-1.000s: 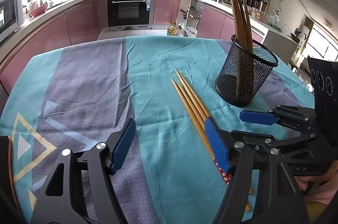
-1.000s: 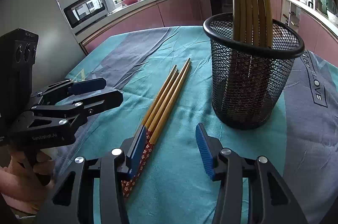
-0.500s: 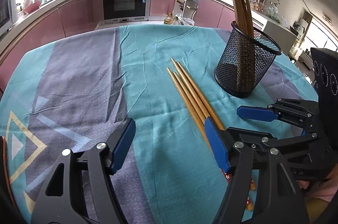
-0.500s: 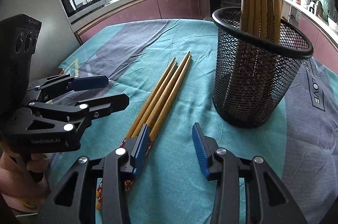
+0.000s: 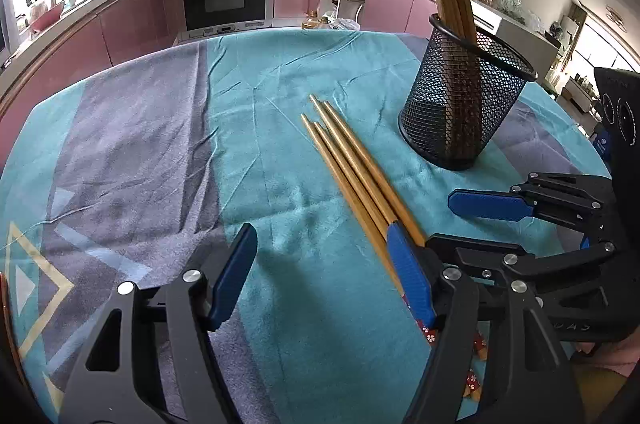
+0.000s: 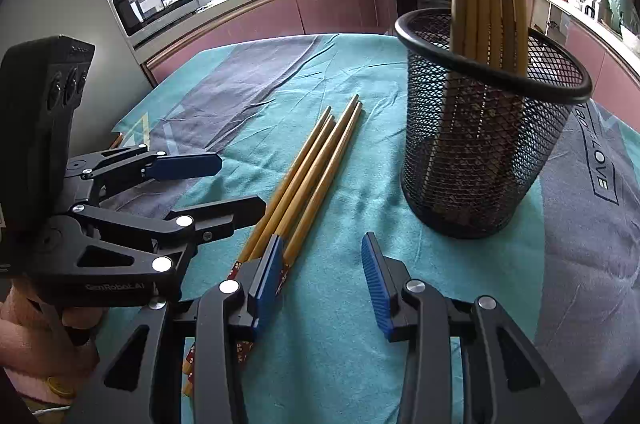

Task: Organize utensils
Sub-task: 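Withdraw both open tools from the cup back over the chopstick pile, then close the left tool on a chopstick while the right tool grasps another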

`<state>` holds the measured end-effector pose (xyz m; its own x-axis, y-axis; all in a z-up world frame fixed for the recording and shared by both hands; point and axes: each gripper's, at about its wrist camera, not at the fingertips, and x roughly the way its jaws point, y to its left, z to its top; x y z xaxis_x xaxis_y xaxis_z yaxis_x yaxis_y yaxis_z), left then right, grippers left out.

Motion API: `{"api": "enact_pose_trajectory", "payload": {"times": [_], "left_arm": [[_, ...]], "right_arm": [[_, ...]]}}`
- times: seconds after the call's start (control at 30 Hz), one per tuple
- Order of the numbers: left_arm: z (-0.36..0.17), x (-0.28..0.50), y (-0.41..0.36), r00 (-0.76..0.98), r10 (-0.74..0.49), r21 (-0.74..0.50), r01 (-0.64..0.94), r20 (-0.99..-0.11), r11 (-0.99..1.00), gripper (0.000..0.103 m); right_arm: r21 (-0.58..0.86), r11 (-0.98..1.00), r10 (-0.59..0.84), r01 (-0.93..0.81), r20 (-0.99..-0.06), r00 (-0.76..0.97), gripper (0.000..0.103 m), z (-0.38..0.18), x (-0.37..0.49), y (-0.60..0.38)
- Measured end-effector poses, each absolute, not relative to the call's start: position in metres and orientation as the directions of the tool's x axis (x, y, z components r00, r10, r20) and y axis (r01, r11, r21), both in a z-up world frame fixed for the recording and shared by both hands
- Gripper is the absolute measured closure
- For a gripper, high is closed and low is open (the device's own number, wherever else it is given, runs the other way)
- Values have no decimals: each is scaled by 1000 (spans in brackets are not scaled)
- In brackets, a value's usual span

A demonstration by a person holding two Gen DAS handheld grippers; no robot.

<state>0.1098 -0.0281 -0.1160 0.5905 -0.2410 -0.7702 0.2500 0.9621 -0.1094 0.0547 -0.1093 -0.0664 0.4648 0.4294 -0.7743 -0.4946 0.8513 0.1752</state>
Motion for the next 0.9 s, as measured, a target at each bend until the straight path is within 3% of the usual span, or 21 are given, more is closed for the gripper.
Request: {"api": "enact_pose_trajectory", "payload": {"times": [0.2, 0.47, 0.67, 0.73, 0.9], "left_arm": [[-120, 113, -31, 587, -224, -92, 246, -778, 965, 39], [-118, 113, -27, 586, -200, -79, 224, -785, 971, 54], [-118, 117, -25, 578, -214, -95, 229, -787, 969, 70], [-119, 119, -25, 577, -211, -90, 232, -789, 969, 71], [-119, 126, -26, 570, -218, -98, 233, -792, 967, 72]], "right_arm": [[171, 860, 417, -481, -777, 471, 65, -66, 56, -113], [177, 853, 429, -491, -775, 464, 66, -65, 58, -109], [174, 847, 434, -502, -772, 464, 76, -66, 67, -97], [167, 854, 424, -494, -774, 471, 82, -66, 71, -96], [161, 860, 412, -484, -778, 474, 83, -69, 77, -92]]}}
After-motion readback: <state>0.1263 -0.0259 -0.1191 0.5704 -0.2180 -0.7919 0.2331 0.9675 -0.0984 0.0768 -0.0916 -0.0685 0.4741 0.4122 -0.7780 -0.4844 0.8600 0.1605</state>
